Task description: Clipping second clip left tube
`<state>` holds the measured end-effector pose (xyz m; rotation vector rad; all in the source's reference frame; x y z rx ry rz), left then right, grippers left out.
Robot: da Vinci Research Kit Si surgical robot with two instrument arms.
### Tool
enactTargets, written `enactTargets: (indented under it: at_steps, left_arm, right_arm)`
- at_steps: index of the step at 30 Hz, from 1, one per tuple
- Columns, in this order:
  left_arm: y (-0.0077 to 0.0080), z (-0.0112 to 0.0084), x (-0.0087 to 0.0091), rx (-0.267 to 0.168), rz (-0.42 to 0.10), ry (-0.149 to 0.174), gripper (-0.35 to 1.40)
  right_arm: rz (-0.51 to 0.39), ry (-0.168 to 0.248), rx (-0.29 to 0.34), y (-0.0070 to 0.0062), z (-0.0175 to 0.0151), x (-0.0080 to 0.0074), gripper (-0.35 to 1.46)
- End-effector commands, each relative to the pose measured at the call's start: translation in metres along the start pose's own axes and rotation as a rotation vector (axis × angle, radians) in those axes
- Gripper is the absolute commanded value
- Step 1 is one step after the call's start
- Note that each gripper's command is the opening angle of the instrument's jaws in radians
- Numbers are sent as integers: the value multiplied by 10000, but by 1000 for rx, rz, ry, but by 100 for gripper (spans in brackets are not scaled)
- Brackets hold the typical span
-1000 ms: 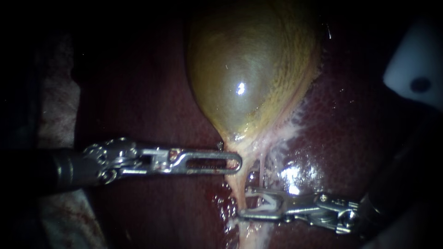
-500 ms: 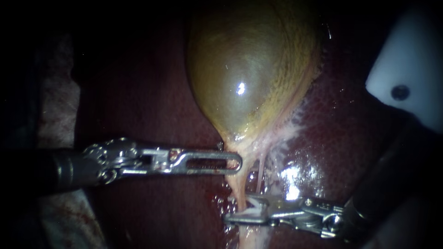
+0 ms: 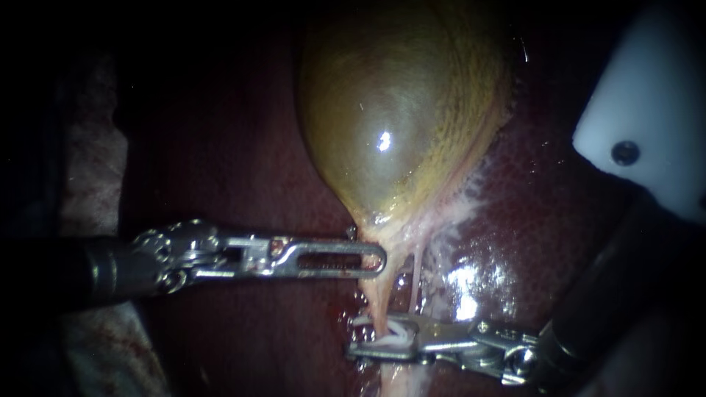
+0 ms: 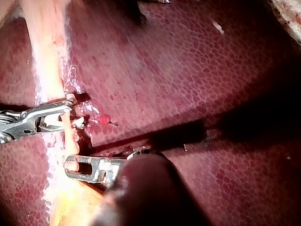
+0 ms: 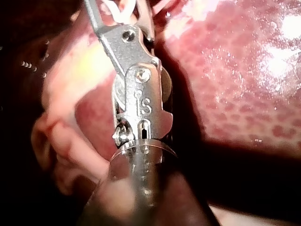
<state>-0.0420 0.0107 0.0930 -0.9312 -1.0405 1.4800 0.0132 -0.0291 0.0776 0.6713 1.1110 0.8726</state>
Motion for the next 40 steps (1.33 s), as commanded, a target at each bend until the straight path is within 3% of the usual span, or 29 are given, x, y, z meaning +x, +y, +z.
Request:
enactTargets:
  at_steps: [1,5,14,40]
  left_arm:
    - [0,0,0,0,0,0,-35]
    - [0,0,0,0,0,0,-35]
    - [0,0,0,0,0,0,-35]
    - [0,1,0,0,0,0,-35]
  right_arm:
    - [0,0,-1,0,-1,-1,33]
    - [-3,-3,8,1,-3,-4,21]
    - [-14,-15,34,9,-14,-11,-35]
    - [-26,-16,38,12,-15,-10,-35]
